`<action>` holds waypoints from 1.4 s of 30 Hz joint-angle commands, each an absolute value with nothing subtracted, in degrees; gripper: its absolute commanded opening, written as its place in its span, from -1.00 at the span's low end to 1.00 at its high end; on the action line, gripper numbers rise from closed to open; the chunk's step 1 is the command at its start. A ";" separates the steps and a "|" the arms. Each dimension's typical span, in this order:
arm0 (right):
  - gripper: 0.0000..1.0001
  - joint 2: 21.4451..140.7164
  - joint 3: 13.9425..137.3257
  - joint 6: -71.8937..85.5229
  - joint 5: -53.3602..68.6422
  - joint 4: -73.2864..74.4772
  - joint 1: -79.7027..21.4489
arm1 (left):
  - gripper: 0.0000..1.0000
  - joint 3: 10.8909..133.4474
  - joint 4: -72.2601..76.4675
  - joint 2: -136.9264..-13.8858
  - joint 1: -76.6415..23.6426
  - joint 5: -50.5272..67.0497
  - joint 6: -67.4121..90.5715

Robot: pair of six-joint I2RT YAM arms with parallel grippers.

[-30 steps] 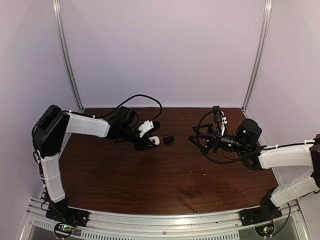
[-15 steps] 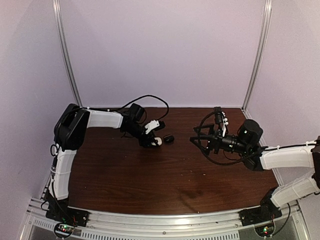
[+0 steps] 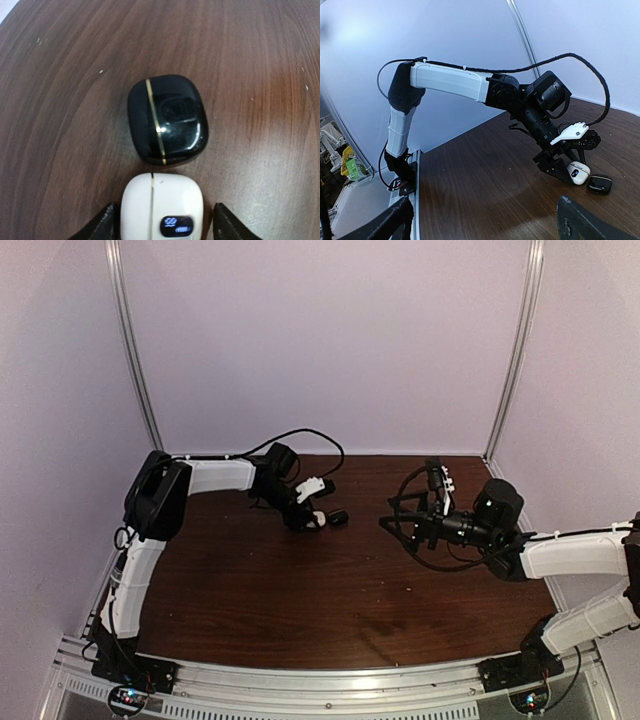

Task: Insert the wireless bluetooth earbuds into the charging case
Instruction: Place the charging case with the earbuds at the center of the board, then reset both arms

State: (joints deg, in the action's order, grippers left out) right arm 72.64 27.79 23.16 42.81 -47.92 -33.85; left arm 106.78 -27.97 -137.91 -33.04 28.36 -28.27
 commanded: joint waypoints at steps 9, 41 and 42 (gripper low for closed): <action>1.00 73.47 33.97 18.52 40.52 -41.43 -32.24 | 0.95 107.07 -30.60 -132.06 -32.61 23.93 -27.61; 1.00 67.55 23.77 20.63 11.25 -34.54 -27.50 | 0.95 39.39 9.70 -73.53 -27.16 -8.72 24.69; 1.00 67.66 22.85 20.90 11.33 -35.72 -27.49 | 0.95 38.13 10.72 -73.26 -27.16 -8.80 25.03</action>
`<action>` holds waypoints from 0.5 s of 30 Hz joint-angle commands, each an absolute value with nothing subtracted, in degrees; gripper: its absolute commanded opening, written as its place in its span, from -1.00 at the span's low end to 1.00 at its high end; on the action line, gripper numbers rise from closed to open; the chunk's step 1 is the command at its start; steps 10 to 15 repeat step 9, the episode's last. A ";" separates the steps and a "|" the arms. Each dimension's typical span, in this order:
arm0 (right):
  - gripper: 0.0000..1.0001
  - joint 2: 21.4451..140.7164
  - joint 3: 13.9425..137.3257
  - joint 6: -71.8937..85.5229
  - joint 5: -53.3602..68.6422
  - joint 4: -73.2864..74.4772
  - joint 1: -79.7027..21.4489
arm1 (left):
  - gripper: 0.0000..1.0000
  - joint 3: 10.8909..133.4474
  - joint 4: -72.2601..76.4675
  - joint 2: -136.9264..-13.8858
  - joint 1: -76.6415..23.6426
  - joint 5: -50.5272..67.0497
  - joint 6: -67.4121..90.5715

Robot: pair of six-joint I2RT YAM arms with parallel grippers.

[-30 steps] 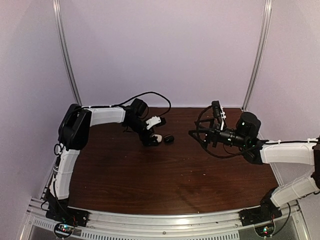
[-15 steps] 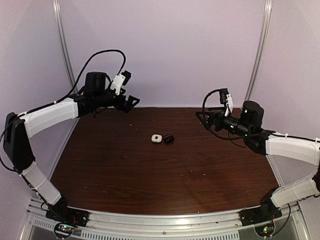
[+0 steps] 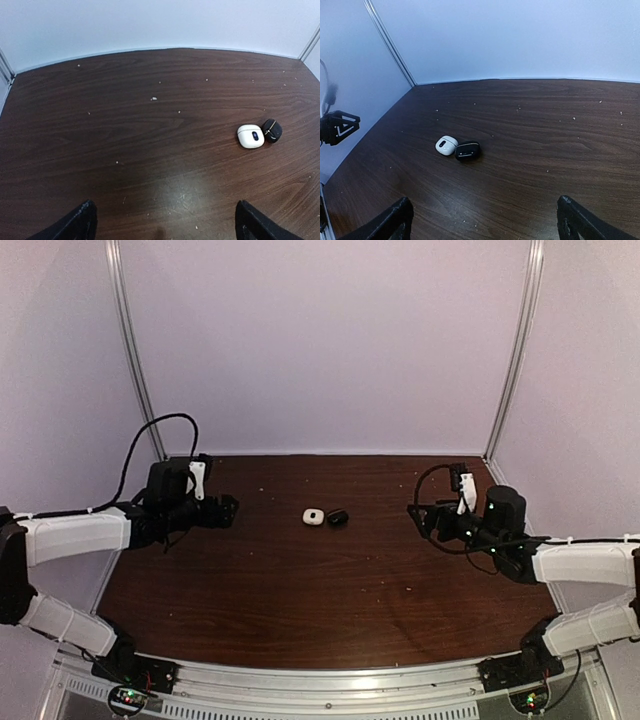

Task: Insert the wireless bluetooth earbuds into the charging case
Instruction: Reset both arms

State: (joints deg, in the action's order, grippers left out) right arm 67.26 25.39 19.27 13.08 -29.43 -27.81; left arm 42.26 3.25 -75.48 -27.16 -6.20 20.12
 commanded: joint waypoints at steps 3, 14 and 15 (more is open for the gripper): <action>1.00 67.59 20.49 21.37 11.07 -39.01 -27.49 | 0.95 36.10 12.68 -73.33 -27.16 -8.98 25.83; 1.00 66.33 18.23 21.47 10.05 -41.74 -27.45 | 0.95 33.62 17.03 -72.06 -27.16 -9.04 25.54; 1.00 66.33 18.23 21.47 10.05 -41.74 -27.45 | 0.95 33.62 17.03 -72.06 -27.16 -9.04 25.54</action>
